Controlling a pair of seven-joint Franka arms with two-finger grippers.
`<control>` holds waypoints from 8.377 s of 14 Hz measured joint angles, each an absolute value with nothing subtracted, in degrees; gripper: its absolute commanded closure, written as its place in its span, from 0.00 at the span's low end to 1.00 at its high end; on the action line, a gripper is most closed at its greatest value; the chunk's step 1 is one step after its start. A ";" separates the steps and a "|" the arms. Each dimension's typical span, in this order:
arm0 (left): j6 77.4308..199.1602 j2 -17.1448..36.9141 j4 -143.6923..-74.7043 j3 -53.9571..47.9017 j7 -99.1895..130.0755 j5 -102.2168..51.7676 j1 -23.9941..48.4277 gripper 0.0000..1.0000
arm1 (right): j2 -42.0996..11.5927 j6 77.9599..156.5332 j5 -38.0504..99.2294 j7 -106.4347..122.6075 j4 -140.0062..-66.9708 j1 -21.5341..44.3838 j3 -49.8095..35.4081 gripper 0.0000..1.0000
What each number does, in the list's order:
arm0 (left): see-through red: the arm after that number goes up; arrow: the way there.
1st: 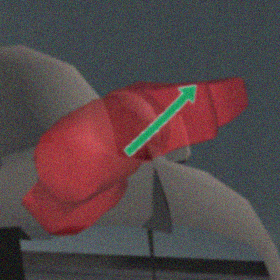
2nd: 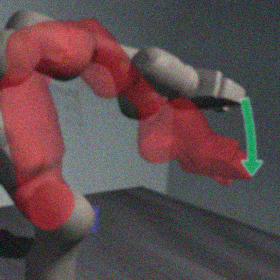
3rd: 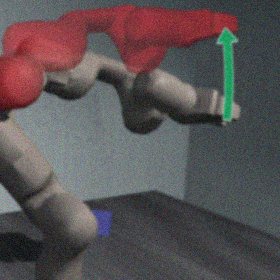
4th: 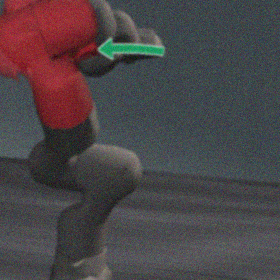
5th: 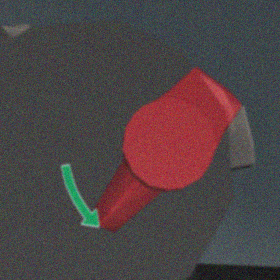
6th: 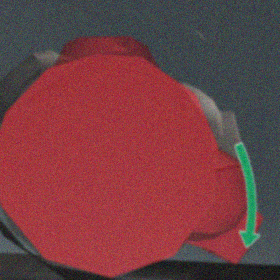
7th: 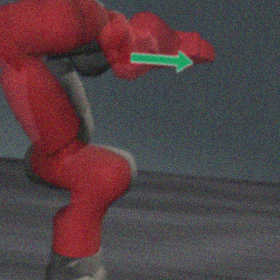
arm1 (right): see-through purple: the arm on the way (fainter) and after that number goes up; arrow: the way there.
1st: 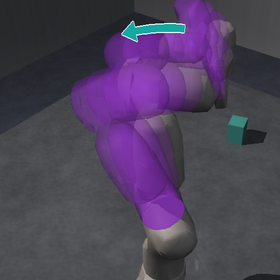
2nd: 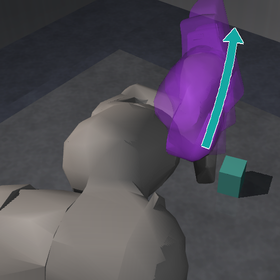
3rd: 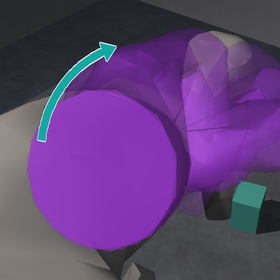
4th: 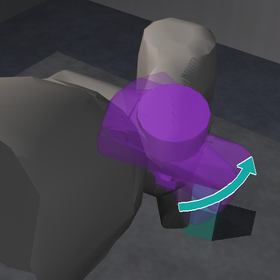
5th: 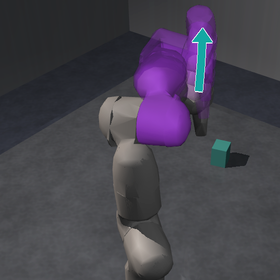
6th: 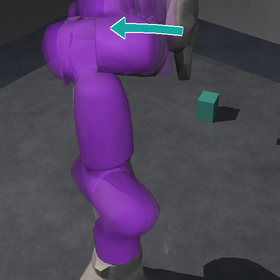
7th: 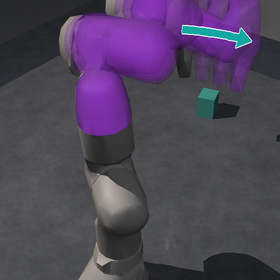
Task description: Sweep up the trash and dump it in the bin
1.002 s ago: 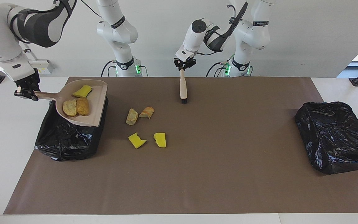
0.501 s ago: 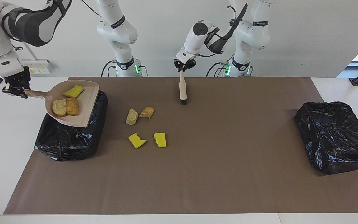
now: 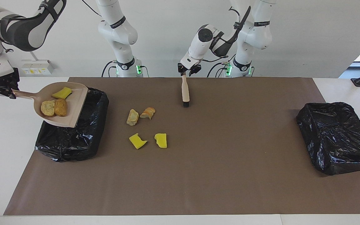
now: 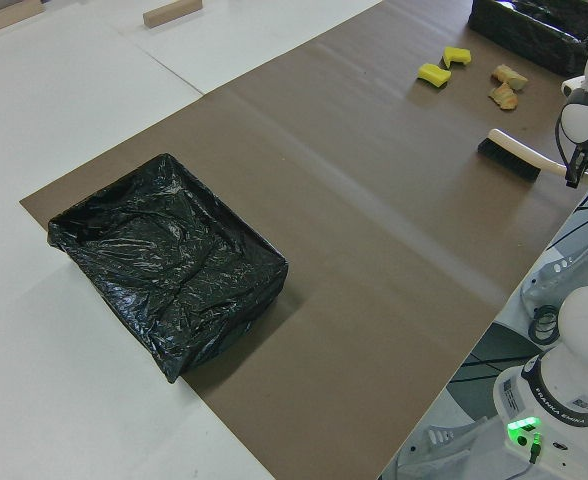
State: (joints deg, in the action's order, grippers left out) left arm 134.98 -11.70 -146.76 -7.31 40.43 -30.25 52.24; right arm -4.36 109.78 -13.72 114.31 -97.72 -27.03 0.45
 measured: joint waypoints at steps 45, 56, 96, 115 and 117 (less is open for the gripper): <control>87.82 -0.61 -83.57 -6.11 -5.94 -3.14 8.35 0.00 | 6.71 119.72 -59.42 94.77 -110.89 -12.41 -0.58 1.00; 86.14 -0.99 -83.72 -5.99 -6.42 -3.14 7.83 0.00 | 10.68 118.71 -67.62 86.69 -114.75 -10.73 -0.87 1.00; 84.93 -3.42 -87.57 -5.72 -6.44 -3.14 6.19 0.00 | -26.67 116.00 2.68 -38.96 -89.21 29.41 -5.51 1.00; 84.91 -4.49 -89.77 -5.70 -6.45 -3.14 5.26 0.00 | -32.08 115.61 0.76 -40.67 -85.42 32.02 -6.12 0.00; 84.91 -4.49 -89.77 -5.70 -6.45 -3.14 5.18 0.00 | -32.02 114.43 0.70 -40.65 -84.38 31.88 -6.10 0.00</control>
State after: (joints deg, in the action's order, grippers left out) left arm 84.91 -4.49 -89.77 -5.70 -6.45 -3.14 5.18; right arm -32.02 114.43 0.70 -40.65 -84.38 31.88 -6.10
